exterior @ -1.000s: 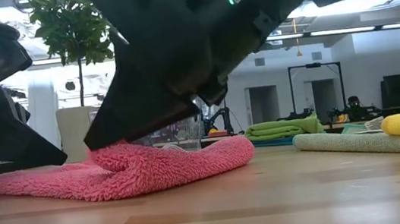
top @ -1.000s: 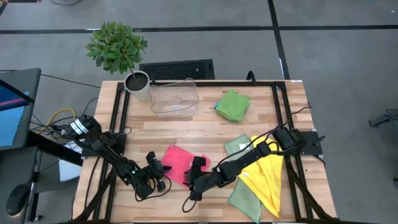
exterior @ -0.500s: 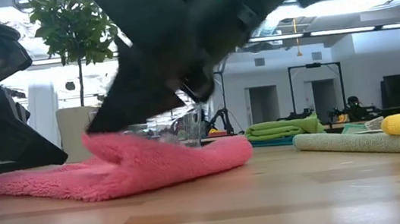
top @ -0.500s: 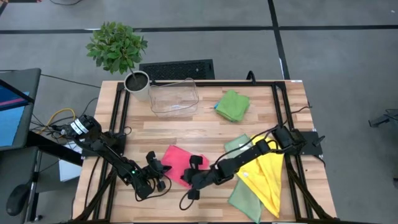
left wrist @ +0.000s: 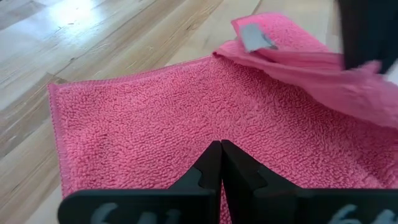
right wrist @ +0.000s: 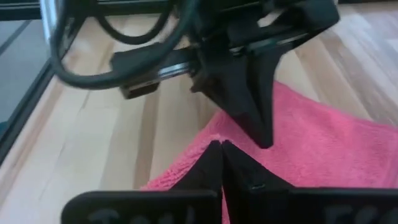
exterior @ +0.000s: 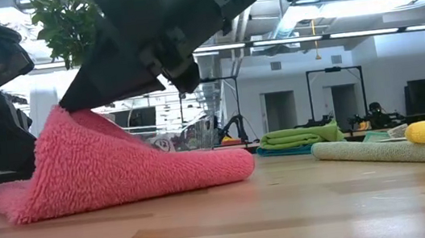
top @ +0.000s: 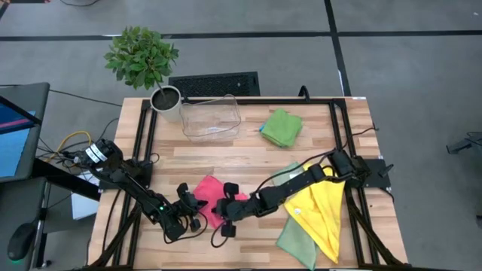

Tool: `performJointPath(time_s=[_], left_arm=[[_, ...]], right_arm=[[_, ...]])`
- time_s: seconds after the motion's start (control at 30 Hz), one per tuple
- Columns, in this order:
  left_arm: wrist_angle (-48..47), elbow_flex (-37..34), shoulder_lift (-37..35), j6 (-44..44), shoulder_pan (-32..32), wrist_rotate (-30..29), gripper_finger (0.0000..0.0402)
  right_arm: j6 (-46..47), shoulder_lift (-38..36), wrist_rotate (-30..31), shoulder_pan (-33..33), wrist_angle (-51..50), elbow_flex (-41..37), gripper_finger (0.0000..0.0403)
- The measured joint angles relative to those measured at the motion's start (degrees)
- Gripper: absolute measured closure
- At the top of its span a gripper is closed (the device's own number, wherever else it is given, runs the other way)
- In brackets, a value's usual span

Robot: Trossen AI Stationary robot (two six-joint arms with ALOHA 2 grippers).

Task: Fold microfiber towels
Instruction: Fold the pink microfiber cloth

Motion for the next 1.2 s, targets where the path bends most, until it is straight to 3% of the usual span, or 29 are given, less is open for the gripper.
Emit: performJointPath(time_s=[0.5, 0.83, 0.97, 1.2], left_arm=[[-0.24, 0.0, 0.0, 1.09, 0.93, 0.49, 0.0401], [-0.53, -0.02, 0.0, 1.11, 1.29, 2.11, 0.0401], [-0.63, -0.02, 0.0, 1.11, 1.29, 2.01, 0.0402], [-4.09, -0.02, -3.57, 3.2, 1.29, 3.49, 0.0401]], right_arm=[[-1.27, 2.63, -6.01, -1.23, 8.98, 0.18, 0.0381], [0.25, 5.98, -6.1, -1.47, 6.76, 0.9, 0.0375], [-0.84, 5.04, -6.21, -1.45, 7.13, 0.93, 0.0355], [-3.44, 1.95, -5.71, -0.49, 4.27, 0.81, 0.0282]])
